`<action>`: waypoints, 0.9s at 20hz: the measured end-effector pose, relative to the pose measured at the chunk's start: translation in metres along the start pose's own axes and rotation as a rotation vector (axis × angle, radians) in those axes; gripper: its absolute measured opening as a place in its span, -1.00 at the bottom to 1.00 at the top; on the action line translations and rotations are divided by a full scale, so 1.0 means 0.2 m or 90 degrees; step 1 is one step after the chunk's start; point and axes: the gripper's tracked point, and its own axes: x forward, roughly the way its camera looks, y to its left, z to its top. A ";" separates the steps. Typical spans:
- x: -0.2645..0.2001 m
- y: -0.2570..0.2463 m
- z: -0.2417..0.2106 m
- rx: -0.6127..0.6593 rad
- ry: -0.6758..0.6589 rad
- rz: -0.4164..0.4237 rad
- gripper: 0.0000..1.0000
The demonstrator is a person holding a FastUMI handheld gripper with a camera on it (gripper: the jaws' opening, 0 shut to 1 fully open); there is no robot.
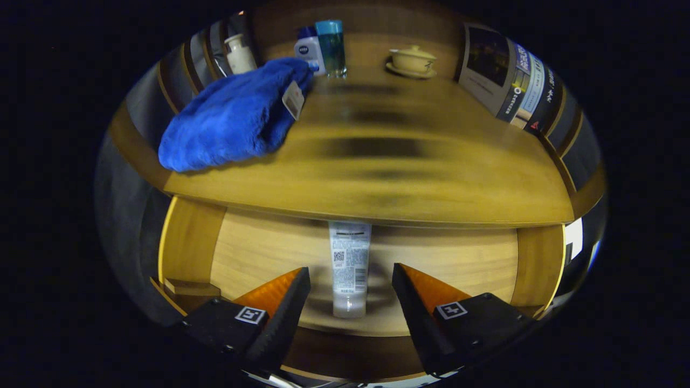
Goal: Pull open the drawer, take out the items inside it, and place them on the countertop above the cabinet.
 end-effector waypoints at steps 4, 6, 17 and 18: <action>0.08 0.00 -0.06 -0.001 0.054 -0.013 0.83; 0.12 0.00 -0.07 0.002 0.071 -0.018 0.78; 0.14 -0.01 -0.14 -0.006 0.102 -0.028 -0.07; 0.13 -0.01 -0.14 -0.008 0.099 -0.027 -0.08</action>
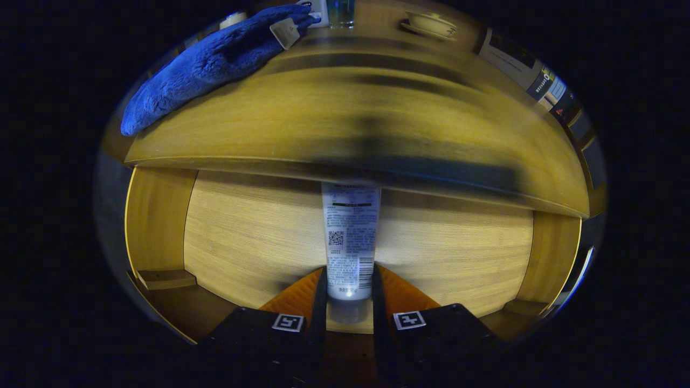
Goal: Pull open the drawer, take out the items inside it, and place them on the countertop above the cabinet.
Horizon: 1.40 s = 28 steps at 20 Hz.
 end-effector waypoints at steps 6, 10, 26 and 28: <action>-0.17 -0.03 0.01 0.005 -0.024 0.030 -0.08; -0.30 -0.07 -0.02 -0.003 -0.040 0.023 -0.07; -0.76 -0.16 -0.07 0.030 -0.126 0.032 -0.08; -0.82 -0.16 -0.05 0.033 -0.143 0.037 -0.08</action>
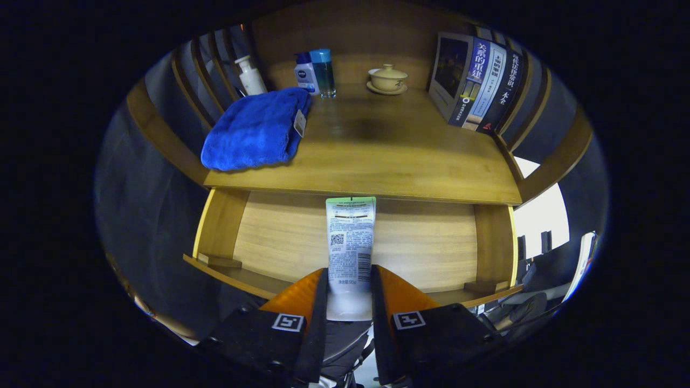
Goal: Pull open the drawer, take out the items inside it, and place them on the countertop above the cabinet.
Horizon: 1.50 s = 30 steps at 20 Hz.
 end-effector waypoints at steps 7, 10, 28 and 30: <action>-0.14 -0.03 0.22 0.016 -0.076 -0.002 -0.08; -0.08 -0.03 0.32 0.013 -0.088 -0.002 -0.08; 0.47 -0.11 0.90 0.010 -0.145 -0.050 -0.08; 0.52 -0.12 0.91 0.006 -0.146 -0.062 -0.08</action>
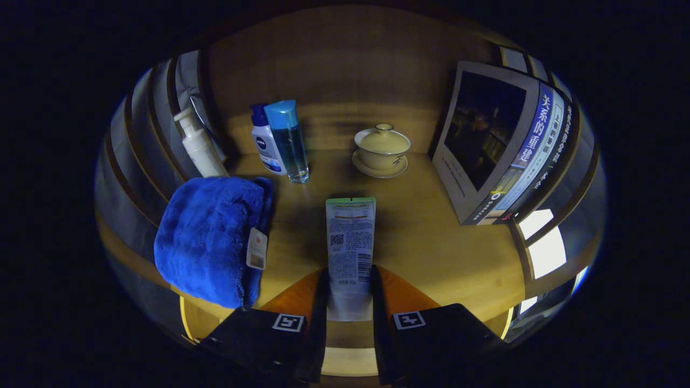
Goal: Pull open the drawer, take out the items inside it, and place them on the countertop above the cabinet.
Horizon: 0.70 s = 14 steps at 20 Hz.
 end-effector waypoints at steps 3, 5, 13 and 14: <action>0.05 0.01 -0.01 0.022 -0.003 -0.009 -0.02; 0.06 0.00 0.00 0.027 -0.013 -0.012 0.13; -0.16 -0.08 0.11 -0.020 -0.143 -0.056 0.99; -0.21 -0.10 0.13 -0.033 -0.169 -0.063 0.99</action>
